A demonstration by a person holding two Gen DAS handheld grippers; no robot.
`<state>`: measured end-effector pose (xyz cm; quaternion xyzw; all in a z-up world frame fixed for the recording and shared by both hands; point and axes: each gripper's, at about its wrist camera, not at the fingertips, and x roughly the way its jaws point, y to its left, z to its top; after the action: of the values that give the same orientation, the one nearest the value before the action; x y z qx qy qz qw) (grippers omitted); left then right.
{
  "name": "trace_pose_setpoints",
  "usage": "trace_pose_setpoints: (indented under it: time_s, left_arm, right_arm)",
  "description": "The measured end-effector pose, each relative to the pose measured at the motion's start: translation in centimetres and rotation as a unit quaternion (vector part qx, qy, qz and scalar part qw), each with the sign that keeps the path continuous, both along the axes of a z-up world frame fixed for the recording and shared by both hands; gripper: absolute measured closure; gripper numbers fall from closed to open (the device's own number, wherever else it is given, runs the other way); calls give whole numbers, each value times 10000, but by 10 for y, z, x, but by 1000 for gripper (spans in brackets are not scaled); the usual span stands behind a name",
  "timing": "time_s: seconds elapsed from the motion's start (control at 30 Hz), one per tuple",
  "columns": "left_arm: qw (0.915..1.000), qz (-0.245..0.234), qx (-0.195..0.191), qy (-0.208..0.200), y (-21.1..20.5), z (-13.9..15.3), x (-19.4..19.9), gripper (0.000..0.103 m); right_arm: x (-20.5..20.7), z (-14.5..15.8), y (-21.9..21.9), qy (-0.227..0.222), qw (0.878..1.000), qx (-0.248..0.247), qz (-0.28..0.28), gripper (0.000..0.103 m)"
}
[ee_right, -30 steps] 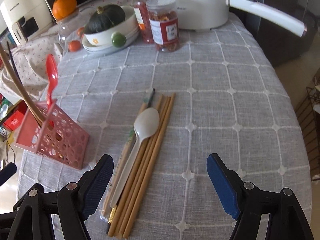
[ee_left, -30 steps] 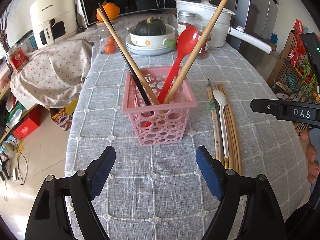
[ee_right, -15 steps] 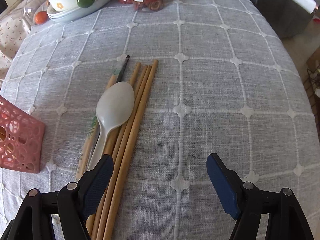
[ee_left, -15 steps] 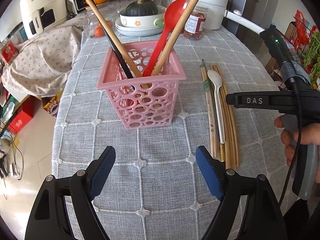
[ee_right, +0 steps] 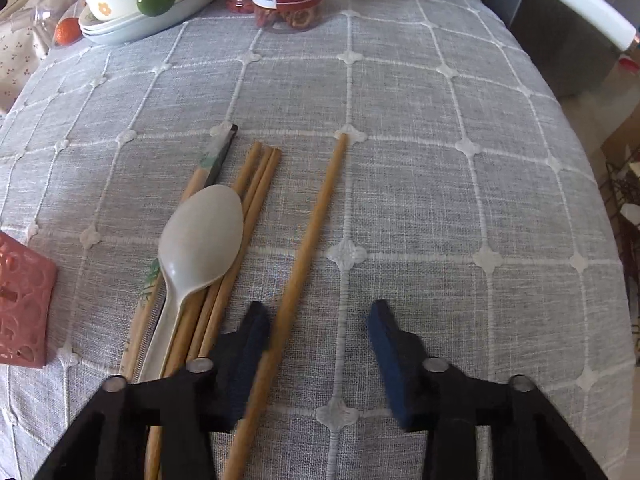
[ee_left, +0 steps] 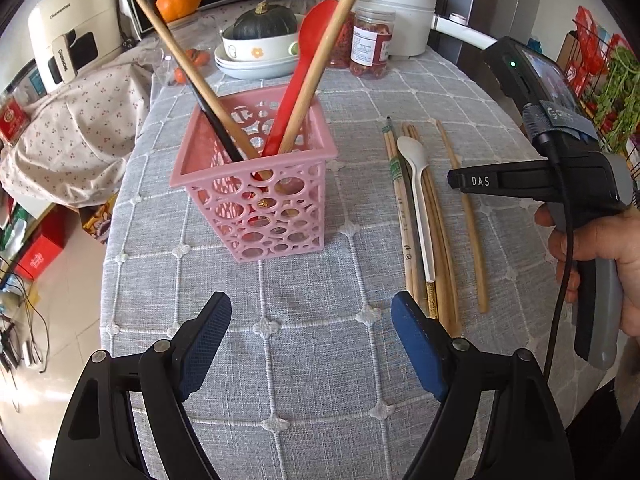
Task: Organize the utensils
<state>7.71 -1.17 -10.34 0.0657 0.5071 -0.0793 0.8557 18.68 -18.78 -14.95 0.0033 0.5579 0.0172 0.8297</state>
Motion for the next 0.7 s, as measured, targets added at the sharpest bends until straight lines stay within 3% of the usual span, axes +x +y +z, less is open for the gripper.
trace_pose_setpoints:
  time_s: [0.07,0.2,0.4,0.6,0.7]
  left_arm:
    - [9998,-146,48,-87,-8,2,-2,19]
    - [9989,-412,73,-214,-29,7,-4,19]
    - [9955,-848,186,-387,-75,10,-3,20]
    - [9966,-786,162,-167,-112,2,32,40]
    - [9963,-746,369,-201,-129,0,49,41]
  right_arm:
    - [-1,1,0,52,9999,-110,106,97]
    - [-7,1,-19,204,9995,216,66,98]
    - [-21,13,-50,112,9995,291,30,98]
    - [-37,30,-87,-12,9988,486,-88,98]
    - [-45,36,-101,-52,9983,556,-140,97]
